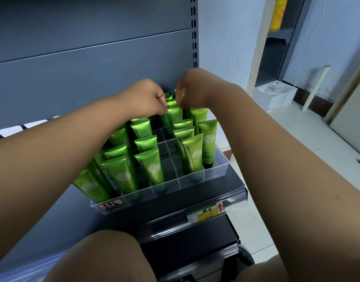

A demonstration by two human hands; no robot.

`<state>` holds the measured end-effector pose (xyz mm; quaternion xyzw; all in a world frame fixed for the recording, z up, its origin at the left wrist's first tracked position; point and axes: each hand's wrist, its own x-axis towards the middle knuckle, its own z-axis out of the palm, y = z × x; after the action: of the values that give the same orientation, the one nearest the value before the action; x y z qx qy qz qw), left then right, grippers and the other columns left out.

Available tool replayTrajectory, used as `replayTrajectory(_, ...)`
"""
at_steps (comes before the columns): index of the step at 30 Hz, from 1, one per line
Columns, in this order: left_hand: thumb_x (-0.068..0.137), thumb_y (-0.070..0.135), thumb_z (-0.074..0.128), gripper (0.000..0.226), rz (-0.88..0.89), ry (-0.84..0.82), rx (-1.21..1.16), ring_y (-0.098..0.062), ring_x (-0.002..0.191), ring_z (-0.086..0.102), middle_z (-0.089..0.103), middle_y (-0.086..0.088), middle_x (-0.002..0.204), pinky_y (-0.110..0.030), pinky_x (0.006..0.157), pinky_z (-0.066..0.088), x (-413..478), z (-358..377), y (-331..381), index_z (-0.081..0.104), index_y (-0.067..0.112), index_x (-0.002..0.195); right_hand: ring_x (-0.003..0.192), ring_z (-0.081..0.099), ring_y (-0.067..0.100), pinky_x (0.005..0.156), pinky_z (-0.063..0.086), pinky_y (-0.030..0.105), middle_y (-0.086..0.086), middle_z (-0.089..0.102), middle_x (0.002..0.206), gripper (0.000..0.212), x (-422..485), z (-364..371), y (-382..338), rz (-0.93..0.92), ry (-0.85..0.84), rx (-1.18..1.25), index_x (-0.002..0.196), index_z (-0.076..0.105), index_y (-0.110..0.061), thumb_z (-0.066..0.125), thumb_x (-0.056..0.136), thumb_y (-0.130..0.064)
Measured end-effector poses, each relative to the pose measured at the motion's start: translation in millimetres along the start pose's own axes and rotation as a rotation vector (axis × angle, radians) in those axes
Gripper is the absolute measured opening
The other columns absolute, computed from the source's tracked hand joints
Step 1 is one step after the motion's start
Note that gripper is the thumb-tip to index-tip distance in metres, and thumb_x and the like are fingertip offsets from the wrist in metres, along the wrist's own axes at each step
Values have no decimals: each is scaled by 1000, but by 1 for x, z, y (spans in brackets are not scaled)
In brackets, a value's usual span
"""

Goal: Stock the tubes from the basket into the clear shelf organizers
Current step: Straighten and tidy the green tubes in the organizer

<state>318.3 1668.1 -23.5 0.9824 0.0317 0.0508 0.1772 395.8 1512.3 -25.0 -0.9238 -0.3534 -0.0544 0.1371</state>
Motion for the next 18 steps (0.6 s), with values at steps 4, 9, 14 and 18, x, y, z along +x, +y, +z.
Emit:
replayTrajectory(4,85,18,75,7,-2,8,-45,-25,86,73,76,-9,85,-26,70,50,3,-1,-5,79,12,87,93,67,22,88,58,40,-2,74,93,12,-1,0,2,14,18,62,86,76,-22,71,79,-30)
replayTrajectory(9,87,11,71,7,-11,180,-154,-21,69,65,75,-12,83,-21,55,42,18,-14,-14,78,10,87,95,66,26,87,58,40,0,73,95,15,7,-2,0,88,135,92,90,76,-21,65,80,-24)
replayTrajectory(14,85,22,79,10,-6,188,65,-15,69,57,74,-8,87,-25,69,41,36,-20,-21,79,14,91,93,67,25,87,57,36,1,73,94,17,30,-3,-6,96,197,128,91,76,-20,62,82,-20)
replayTrajectory(18,81,24,82,16,24,106,189,-21,89,67,76,-7,93,-27,75,46,46,-16,-20,80,16,94,91,63,27,87,55,36,2,69,96,15,52,2,-9,69,179,29,91,73,-18,60,84,-19)
